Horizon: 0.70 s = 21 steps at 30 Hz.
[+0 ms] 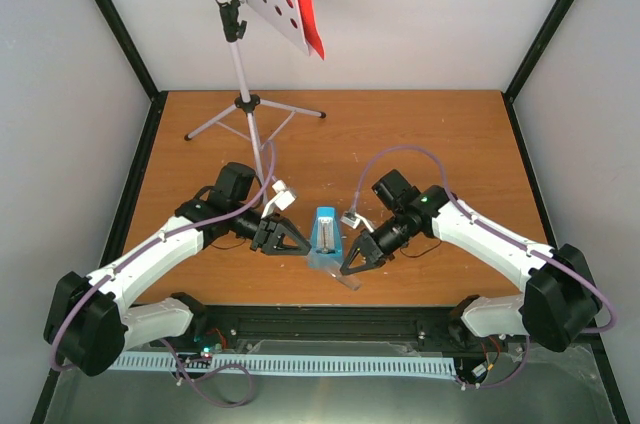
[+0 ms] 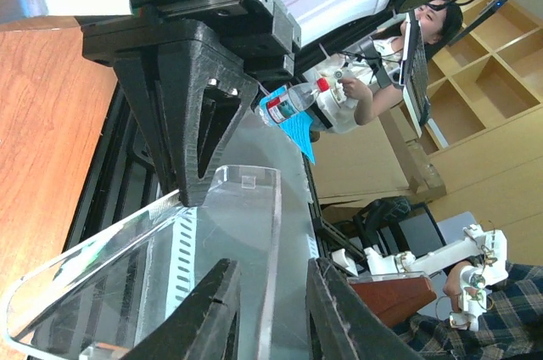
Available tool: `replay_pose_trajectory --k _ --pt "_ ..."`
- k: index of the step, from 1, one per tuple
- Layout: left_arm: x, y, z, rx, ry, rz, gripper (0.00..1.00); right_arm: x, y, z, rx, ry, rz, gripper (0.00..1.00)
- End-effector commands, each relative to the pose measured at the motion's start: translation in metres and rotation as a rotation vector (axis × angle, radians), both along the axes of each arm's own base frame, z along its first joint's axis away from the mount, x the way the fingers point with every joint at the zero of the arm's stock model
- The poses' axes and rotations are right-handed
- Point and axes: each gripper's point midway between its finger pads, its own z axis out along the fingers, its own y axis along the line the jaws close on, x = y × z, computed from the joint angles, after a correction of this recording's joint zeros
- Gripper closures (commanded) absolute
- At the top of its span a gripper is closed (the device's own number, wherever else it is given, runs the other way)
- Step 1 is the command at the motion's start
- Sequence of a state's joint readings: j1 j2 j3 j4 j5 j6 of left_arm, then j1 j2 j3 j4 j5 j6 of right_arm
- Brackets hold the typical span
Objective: Pack up the instrument practice props
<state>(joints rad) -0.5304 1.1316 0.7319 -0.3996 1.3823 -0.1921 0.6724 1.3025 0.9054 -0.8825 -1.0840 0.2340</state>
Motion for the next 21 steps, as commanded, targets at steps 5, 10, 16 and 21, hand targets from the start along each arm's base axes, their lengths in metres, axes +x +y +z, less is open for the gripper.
replay_pose_trajectory --k 5,10,16,21 --pt "-0.012 0.000 0.007 -0.040 -0.006 -0.055 0.76 0.002 -0.003 -0.001 0.023 0.022 -0.003 0.97" --pt "-0.012 -0.004 0.001 -0.019 0.003 -0.056 0.73 0.002 -0.004 0.001 0.033 0.026 -0.001 0.97" --pt "-0.013 -0.005 -0.001 -0.015 0.005 -0.064 0.78 0.002 -0.005 0.001 0.036 0.025 -0.005 0.97" --pt "-0.013 -0.006 -0.002 -0.009 0.005 -0.066 0.86 0.003 -0.006 0.001 0.036 0.025 -0.010 0.97"
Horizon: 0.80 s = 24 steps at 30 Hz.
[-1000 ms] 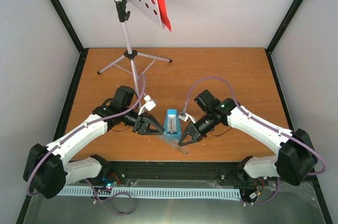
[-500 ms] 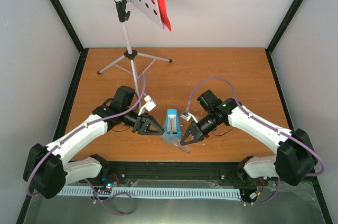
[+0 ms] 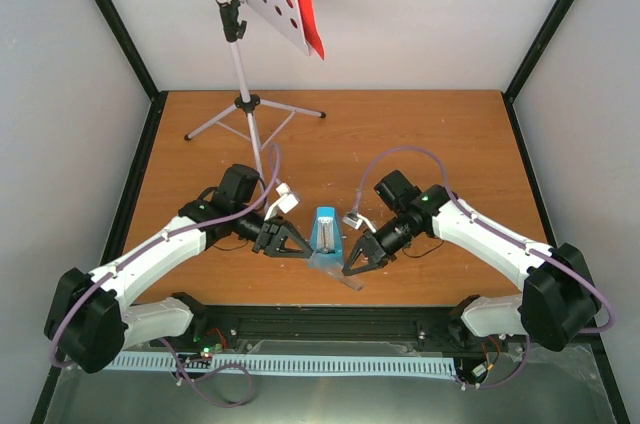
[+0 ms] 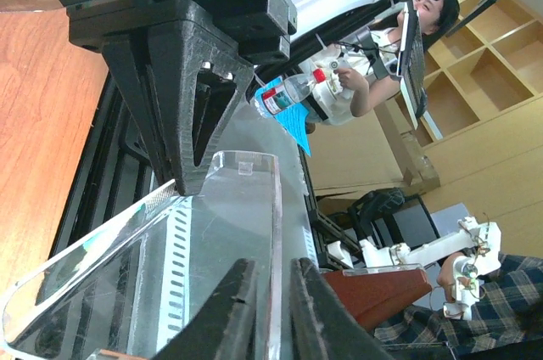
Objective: Pack up the instrument practice props
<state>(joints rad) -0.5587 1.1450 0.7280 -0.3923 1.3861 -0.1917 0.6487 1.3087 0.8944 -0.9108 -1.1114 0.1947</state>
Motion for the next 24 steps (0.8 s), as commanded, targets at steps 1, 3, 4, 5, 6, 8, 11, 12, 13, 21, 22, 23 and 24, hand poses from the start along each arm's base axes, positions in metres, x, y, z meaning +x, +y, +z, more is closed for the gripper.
replay_pose_trajectory --k 1,3,4,5,6,8,11,12,13,21,22,23,24 --pt "-0.007 -0.002 0.001 -0.013 -0.005 -0.037 0.88 0.004 -0.001 0.003 0.025 0.003 -0.012 0.97" --pt "-0.008 -0.002 0.002 -0.016 -0.005 -0.039 0.93 0.004 -0.002 0.002 0.025 0.005 -0.014 0.97" --pt "-0.008 -0.002 0.003 -0.018 -0.006 -0.041 0.95 0.004 -0.002 0.002 0.024 0.004 -0.016 0.97" --pt "-0.008 -0.002 0.003 -0.019 -0.007 -0.042 0.98 0.005 -0.002 0.001 0.023 0.004 -0.018 0.97" --pt "-0.009 -0.002 0.003 -0.019 -0.010 -0.041 0.99 0.006 -0.003 0.000 0.021 0.003 -0.022 0.97" --pt "-0.009 -0.002 0.005 -0.020 -0.013 -0.042 1.00 0.007 -0.004 0.001 0.020 -0.007 -0.029 0.97" --pt "-0.007 -0.003 0.009 -0.013 -0.034 -0.027 1.00 0.009 -0.007 0.007 0.015 -0.054 -0.045 0.86" --pt "-0.005 -0.003 0.012 -0.015 -0.048 -0.018 1.00 0.012 -0.008 0.010 0.009 -0.078 -0.060 0.70" --pt "-0.004 -0.004 0.015 -0.017 -0.057 -0.007 1.00 0.016 -0.010 0.013 0.000 -0.107 -0.083 0.51" --pt "0.032 -0.017 0.071 -0.122 -0.209 0.192 1.00 0.084 -0.046 0.066 -0.005 -0.360 -0.495 0.01" --pt "0.040 -0.018 0.077 -0.125 -0.221 0.241 1.00 0.092 -0.050 0.079 0.012 -0.412 -0.558 0.00" --pt "0.048 -0.019 0.083 -0.127 -0.219 0.292 1.00 0.102 -0.054 0.097 0.046 -0.479 -0.626 0.00" --pt "0.055 -0.020 0.089 -0.143 -0.233 0.328 1.00 0.109 -0.059 0.112 0.072 -0.526 -0.695 0.00"
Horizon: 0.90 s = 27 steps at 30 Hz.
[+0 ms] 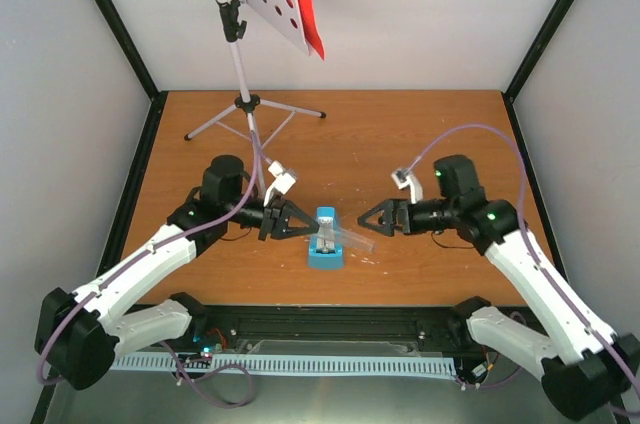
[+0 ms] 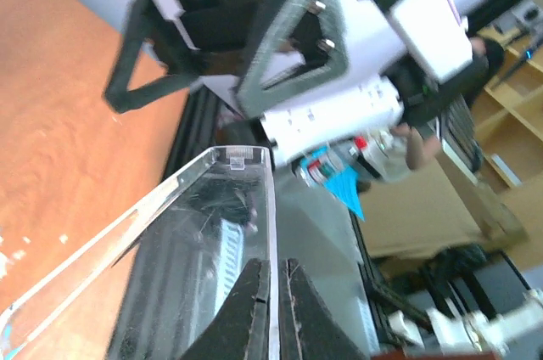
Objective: Pack up the instrument practice props
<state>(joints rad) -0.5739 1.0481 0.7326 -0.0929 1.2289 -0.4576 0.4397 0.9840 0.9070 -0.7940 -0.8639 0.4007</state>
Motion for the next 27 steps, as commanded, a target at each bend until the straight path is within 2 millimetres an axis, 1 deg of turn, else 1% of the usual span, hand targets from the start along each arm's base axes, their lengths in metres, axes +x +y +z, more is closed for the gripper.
replay_pose_trajectory --k 1,3,5,6,8,10,12,13,19,23,27 --pt "0.036 -0.010 0.057 -0.114 -0.076 0.204 1.00 0.047 -0.021 0.075 0.099 -0.269 -0.326 0.00" --pt "0.048 -0.010 0.068 -0.156 -0.044 0.280 1.00 0.056 -0.033 0.100 0.155 -0.365 -0.444 0.00" --pt "0.065 -0.009 0.076 -0.179 0.028 0.369 1.00 0.062 -0.044 0.119 0.239 -0.439 -0.545 0.00" --pt "0.074 -0.010 0.078 -0.179 0.066 0.407 1.00 0.063 -0.048 0.126 0.290 -0.465 -0.581 0.00" --pt "0.084 -0.012 0.089 -0.204 0.102 0.446 1.00 0.063 -0.054 0.140 0.419 -0.513 -0.633 0.00" --pt "0.088 -0.010 0.101 -0.263 0.113 0.469 1.00 0.065 -0.057 0.146 0.505 -0.531 -0.665 0.00" --pt "0.088 -0.008 0.114 -0.328 0.106 0.472 1.00 0.070 -0.056 0.143 0.528 -0.520 -0.677 0.00" --pt "0.089 -0.007 0.117 -0.341 0.105 0.470 1.00 0.072 -0.054 0.143 0.526 -0.514 -0.675 0.00" --pt "0.090 -0.005 0.121 -0.362 0.115 0.487 1.00 0.081 -0.042 0.138 0.536 -0.467 -0.701 0.00" --pt "0.091 -0.006 0.124 -0.366 0.121 0.486 1.00 0.087 -0.022 0.138 0.511 -0.428 -0.652 0.02" --pt "0.090 -0.005 0.126 -0.369 0.115 0.485 1.00 0.086 -0.005 0.143 0.517 -0.436 -0.632 0.06"
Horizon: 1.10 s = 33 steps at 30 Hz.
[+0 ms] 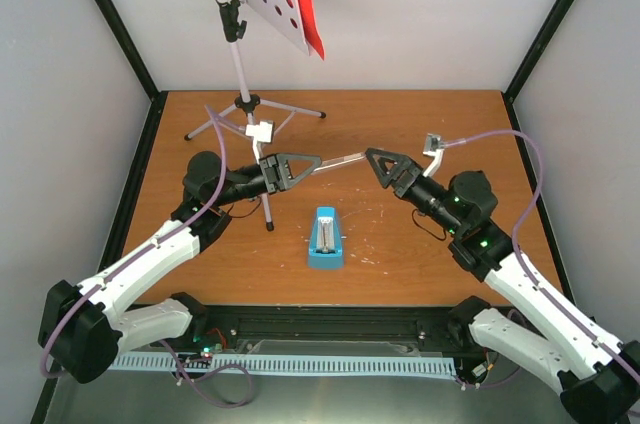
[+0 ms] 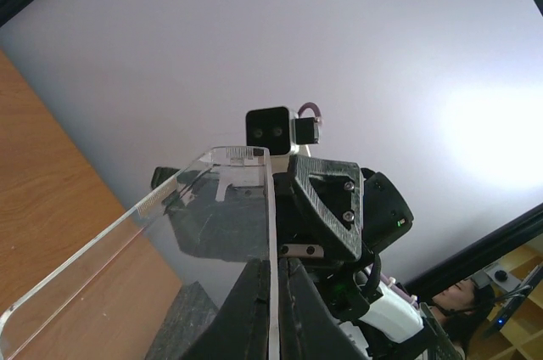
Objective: Pack up the instrument practice props
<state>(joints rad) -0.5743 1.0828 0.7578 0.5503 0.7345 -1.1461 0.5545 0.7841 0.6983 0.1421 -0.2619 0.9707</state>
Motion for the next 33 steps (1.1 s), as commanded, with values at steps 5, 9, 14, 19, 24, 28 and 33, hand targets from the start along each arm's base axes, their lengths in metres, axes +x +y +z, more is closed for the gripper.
replay_pose_trajectory --k 5,9,14,19,24,28,33 --pt "-0.005 0.001 0.027 -0.057 -0.050 -0.007 1.00 0.002 0.024 0.024 0.035 -0.060 0.003 0.08" --pt "-0.007 0.002 0.029 -0.062 -0.052 -0.005 1.00 0.005 0.027 0.027 0.041 -0.072 -0.005 0.15" --pt "-0.007 0.002 0.029 -0.059 -0.048 -0.006 1.00 0.004 0.033 0.038 0.048 -0.107 0.009 0.27" --pt "-0.008 0.002 0.029 -0.057 -0.050 -0.009 1.00 0.002 0.039 0.038 0.052 -0.120 0.033 0.44" --pt "-0.005 0.001 0.021 -0.026 -0.044 0.004 0.85 -0.001 0.039 0.033 0.037 -0.128 0.027 0.54" --pt "-0.004 0.007 0.001 0.051 -0.038 0.061 0.13 -0.002 0.032 0.018 -0.024 -0.119 0.000 0.54" --pt "0.000 0.039 -0.067 0.309 -0.028 0.255 0.01 -0.011 0.010 -0.019 -0.212 -0.101 -0.059 0.54"
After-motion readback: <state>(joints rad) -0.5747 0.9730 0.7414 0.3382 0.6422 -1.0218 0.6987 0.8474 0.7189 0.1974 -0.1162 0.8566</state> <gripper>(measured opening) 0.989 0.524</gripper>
